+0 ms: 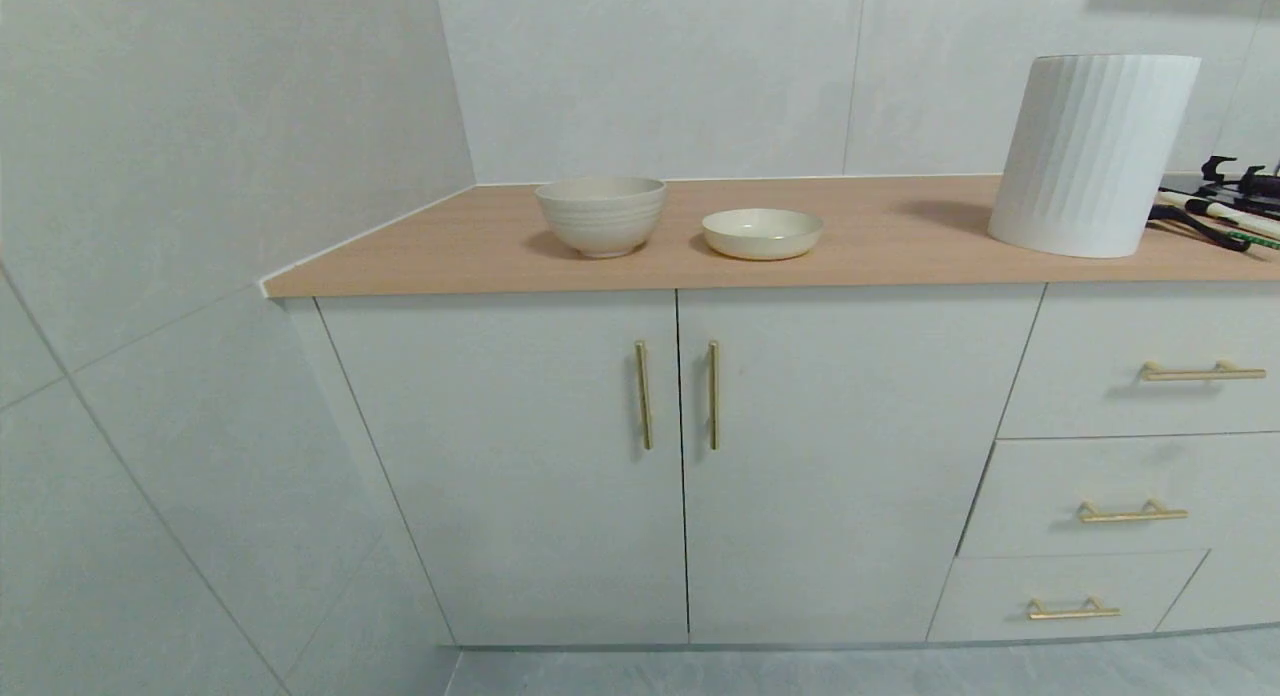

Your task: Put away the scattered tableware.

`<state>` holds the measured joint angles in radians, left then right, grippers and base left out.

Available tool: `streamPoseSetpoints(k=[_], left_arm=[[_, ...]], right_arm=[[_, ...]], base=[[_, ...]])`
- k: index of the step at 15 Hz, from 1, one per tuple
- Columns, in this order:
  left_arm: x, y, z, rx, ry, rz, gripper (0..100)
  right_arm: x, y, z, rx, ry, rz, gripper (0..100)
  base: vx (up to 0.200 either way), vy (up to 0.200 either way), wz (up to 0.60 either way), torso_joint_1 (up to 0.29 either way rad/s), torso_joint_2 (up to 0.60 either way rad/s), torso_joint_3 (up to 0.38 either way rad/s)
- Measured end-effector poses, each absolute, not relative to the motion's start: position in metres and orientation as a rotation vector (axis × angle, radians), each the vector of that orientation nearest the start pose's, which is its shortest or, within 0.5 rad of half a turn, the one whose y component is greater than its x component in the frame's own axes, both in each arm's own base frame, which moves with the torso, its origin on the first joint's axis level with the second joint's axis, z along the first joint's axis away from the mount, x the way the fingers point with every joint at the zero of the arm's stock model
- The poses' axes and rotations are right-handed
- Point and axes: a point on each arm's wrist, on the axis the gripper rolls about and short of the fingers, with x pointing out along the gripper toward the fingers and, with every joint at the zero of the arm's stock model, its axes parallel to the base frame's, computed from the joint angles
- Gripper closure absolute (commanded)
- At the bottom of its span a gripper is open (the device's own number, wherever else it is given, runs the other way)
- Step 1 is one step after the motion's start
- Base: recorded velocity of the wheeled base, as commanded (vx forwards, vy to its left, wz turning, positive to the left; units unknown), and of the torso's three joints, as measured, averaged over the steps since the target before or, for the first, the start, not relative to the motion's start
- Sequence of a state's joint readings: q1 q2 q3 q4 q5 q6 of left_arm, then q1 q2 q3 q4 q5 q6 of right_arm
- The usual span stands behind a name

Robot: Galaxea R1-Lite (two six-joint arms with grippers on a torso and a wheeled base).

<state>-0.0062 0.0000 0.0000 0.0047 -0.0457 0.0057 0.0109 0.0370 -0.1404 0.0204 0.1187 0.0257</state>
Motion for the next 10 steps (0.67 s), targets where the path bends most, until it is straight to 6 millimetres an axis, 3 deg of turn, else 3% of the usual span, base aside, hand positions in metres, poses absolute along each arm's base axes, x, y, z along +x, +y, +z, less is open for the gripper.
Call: streamPoseSetpoints(k=[2, 5, 8, 10], left_arm=[[-0.023, -0.001, 0.075, 0.006, 0.004, -0.052, 0], [-0.023, -0.001, 0.075, 0.006, 0.004, -0.053, 0], [-0.023, -0.001, 0.075, 0.006, 0.005, -0.052, 0], [-0.023, -0.001, 0.075, 0.006, 0.005, -0.052, 0]], right_arm=[[-0.026, 0.005, 0.128, 0.029, -0.020, 0.255, 0], [0.002, 0.008, 0.147, 0.061, 0.169, 0.414, 0], [0.048, 0.016, 0.175, 0.095, 0.331, 0.554, 0], [0.092, 0.033, 0.194, 0.112, 0.387, 0.654, 0]], base=[[0.000, 0.000, 0.00, 0.000, 0.00, 0.000], [0.000, 0.000, 0.00, 0.000, 0.00, 0.000], [0.000, 0.000, 0.00, 0.000, 0.00, 0.000], [0.000, 0.000, 0.00, 0.000, 0.00, 0.000]])
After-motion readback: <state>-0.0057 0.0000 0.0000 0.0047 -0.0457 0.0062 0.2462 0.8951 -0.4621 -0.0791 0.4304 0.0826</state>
